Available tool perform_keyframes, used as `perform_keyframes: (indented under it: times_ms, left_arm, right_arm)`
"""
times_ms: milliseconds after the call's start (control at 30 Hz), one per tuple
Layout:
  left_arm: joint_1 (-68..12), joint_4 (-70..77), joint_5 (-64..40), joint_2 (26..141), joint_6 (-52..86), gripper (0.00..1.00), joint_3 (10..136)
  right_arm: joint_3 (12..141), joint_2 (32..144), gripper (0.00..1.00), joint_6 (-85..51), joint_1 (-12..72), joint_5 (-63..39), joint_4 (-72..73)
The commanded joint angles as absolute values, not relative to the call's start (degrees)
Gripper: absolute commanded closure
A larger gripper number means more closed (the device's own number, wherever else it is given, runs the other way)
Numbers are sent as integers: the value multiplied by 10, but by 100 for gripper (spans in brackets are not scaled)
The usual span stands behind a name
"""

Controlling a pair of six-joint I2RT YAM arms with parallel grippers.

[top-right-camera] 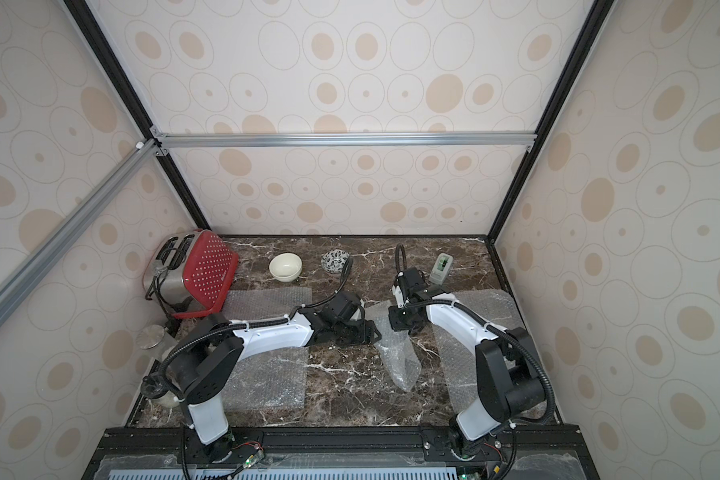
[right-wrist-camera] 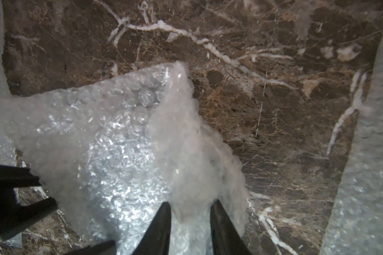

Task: Wrap bowls in bubble wrap
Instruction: Wrap the bowl in bubble wrap.

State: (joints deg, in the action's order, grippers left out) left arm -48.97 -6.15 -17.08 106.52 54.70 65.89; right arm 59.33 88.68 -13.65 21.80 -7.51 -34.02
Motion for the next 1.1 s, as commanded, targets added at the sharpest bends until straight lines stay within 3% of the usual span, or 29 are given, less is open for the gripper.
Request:
perform_keyframes:
  times_ms: [0, 467, 767, 1067]
  left_arm:
    - [-490, -38, -135, 1077, 581, 25, 699]
    - [-488, -15, -100, 1155, 588, 29, 688]
    - [-486, -36, -88, 1144, 563, 31, 690]
    - [-486, -67, -72, 1135, 537, 36, 708]
  right_arm:
    - [581, 871, 67, -141, 218, -71, -344]
    - [580, 862, 67, -141, 216, -71, -338]
    - [573, 816, 67, -125, 164, -66, -372]
    - [555, 688, 56, -156, 152, -152, -441]
